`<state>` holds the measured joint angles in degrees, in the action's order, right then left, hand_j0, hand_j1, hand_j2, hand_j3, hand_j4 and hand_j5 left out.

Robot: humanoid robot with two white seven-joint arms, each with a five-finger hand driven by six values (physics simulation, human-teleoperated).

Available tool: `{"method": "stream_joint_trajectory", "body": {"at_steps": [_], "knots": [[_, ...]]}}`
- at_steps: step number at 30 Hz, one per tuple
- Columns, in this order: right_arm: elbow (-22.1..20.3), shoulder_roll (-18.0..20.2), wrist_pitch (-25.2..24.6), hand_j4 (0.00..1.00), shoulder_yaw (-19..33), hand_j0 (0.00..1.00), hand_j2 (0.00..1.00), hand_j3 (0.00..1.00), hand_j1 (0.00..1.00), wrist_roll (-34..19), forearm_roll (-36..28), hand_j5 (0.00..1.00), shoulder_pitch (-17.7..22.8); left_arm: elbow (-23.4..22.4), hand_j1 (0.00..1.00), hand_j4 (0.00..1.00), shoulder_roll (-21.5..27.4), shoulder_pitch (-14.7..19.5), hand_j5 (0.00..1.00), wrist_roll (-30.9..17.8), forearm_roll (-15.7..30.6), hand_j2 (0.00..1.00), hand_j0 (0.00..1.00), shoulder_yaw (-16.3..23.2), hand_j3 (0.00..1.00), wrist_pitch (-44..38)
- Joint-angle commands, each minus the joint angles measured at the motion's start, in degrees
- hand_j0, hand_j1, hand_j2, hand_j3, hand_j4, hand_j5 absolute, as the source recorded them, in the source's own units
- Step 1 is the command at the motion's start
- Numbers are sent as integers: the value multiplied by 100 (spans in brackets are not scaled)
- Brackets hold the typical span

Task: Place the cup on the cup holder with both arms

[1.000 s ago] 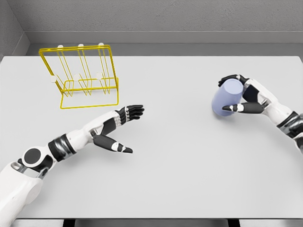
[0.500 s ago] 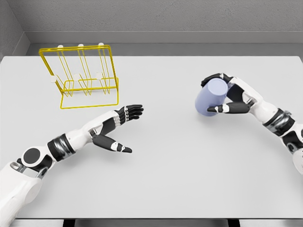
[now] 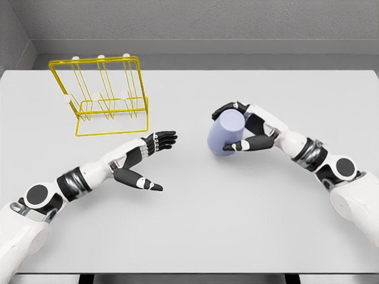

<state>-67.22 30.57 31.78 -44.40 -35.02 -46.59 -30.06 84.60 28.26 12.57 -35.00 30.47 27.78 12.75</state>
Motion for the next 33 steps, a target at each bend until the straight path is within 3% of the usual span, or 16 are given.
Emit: {"method": "stream_joint_trajectory", "body": {"at_steps": [1,13,24,27,29,31,33], "knots": [[34,-148,-67,62,-34,62,62,62,62,2,-17,62,-9,4,100,100,4,0,100,0,38,100,100,-1,100,-1],[657,-499,-225,63,-140,63,63,63,63,2,458,63,-114,-14,100,100,12,0,100,0,38,100,100,-27,100,-10],[737,-675,-225,63,-219,63,63,63,63,2,475,63,-114,-14,100,100,-14,-9,100,0,38,100,100,-88,100,-18],[737,-675,-225,64,-219,64,64,64,64,2,484,64,-158,-277,100,100,-119,132,100,0,29,100,100,-88,100,-10],[737,-675,-225,74,-219,74,74,74,74,2,484,74,-158,-383,100,100,-216,149,100,0,38,100,100,-97,100,-10],[737,-675,-225,95,-219,95,95,95,95,2,747,95,-167,-418,100,100,-251,149,100,0,38,100,100,-97,100,-1],[728,-675,-216,100,-298,100,100,100,100,83,862,100,-167,-567,100,100,-418,149,100,0,38,100,100,-97,100,-1]]}}
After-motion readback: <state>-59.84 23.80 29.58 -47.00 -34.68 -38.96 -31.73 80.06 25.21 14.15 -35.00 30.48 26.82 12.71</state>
